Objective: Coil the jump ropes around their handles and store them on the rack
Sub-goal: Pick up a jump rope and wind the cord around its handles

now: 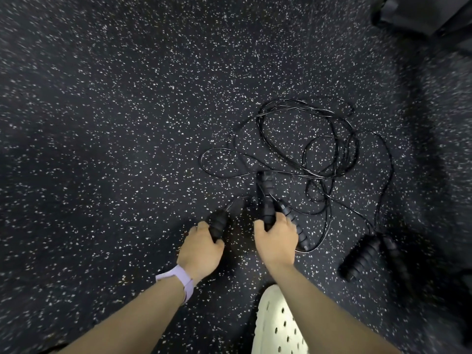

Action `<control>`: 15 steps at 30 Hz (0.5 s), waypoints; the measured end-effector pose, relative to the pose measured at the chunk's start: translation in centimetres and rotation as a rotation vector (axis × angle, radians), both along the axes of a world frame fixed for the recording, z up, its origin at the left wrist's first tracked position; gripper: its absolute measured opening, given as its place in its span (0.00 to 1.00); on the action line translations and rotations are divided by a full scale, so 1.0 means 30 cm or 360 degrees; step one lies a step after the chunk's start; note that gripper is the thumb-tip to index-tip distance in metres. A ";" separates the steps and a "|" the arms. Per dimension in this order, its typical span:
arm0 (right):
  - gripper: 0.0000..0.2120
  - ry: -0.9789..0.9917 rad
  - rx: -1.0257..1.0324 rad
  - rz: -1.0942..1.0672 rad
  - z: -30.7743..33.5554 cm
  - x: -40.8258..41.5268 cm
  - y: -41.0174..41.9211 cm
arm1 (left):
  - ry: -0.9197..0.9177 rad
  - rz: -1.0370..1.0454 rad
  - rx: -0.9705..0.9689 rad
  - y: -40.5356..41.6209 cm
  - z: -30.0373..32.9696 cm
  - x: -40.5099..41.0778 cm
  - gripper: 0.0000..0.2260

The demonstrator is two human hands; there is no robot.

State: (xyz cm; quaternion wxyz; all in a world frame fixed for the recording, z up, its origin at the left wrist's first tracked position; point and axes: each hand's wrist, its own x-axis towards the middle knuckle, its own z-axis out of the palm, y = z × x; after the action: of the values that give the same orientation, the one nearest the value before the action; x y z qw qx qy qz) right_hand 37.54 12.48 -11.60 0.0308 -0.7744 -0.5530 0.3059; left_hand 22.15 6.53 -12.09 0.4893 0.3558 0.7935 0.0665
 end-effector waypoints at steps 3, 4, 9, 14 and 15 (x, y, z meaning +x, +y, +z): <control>0.20 -0.0088 -0.0007 0.0070 -0.016 0.027 -0.001 | 0.0249 -0.0188 0.0019 0.028 0.030 0.041 0.18; 0.21 -0.0108 0.0001 0.0097 -0.018 0.032 0.000 | 0.0352 -0.0235 0.0070 0.041 0.043 0.059 0.18; 0.24 -0.0243 0.0099 0.0301 -0.028 0.082 0.018 | -0.0046 -0.0088 0.0288 0.106 0.061 0.179 0.13; 0.26 -0.0290 0.0035 0.0446 -0.046 0.173 0.048 | -0.0610 0.0187 0.0115 0.143 0.025 0.282 0.17; 0.26 -0.0311 0.0004 0.0496 -0.051 0.192 0.053 | -0.0672 0.0216 0.0077 0.144 0.020 0.298 0.18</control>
State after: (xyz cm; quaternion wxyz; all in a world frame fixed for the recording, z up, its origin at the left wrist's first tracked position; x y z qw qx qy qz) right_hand 43.29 14.08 -13.13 -0.0699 -0.7052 -0.6671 0.2297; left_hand 31.09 10.85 -11.48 0.6302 0.2914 0.6938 0.1913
